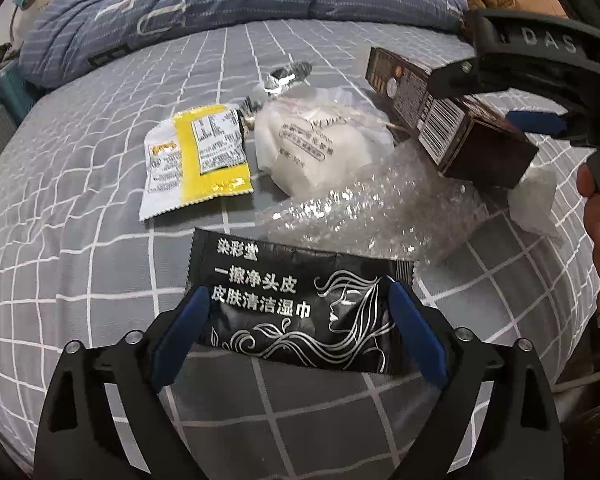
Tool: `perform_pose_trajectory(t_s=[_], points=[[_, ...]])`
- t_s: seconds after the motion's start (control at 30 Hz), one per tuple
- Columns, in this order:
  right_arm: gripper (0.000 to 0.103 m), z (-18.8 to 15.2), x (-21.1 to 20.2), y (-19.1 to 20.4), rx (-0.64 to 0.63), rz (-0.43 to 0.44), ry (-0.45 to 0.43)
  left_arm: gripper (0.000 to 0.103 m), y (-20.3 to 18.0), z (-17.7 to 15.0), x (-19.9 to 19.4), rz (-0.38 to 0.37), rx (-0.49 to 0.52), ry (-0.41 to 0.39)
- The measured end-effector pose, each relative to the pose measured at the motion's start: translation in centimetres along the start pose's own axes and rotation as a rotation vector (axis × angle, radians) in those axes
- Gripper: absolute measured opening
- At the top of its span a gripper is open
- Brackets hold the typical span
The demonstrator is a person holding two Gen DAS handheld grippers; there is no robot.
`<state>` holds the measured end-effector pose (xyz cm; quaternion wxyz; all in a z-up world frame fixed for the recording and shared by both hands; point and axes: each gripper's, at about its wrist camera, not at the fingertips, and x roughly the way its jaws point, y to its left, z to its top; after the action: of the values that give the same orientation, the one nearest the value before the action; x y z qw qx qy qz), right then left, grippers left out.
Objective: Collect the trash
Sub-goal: 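Grasp the black wet-wipe packet with the left tool while the right tool grasps the brown cookie box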
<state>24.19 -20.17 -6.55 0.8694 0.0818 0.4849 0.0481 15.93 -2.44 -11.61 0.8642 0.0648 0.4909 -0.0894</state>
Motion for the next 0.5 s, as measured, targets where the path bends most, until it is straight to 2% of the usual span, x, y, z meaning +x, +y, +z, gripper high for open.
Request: perform_pose_trajectory(t_s=[0.2, 0.4, 0.5], points=[[0.096, -0.3, 1.3, 0.3, -0.012, -0.045, 0.036, 0.089, 0.0, -0.3, 0.3, -0.004, 0.001, 0.026], [0.095, -0.8, 2.0, 0.6, -0.028, -0.073, 0.046, 0.076, -0.4, -0.7, 1.2, -0.019, 0.024, 0.076], [0.093, -0.7, 2.0, 0.7, -0.035, -0.071, 0.043, 0.065, -0.3, -0.8, 1.4, -0.039, 0.029, 0.084]])
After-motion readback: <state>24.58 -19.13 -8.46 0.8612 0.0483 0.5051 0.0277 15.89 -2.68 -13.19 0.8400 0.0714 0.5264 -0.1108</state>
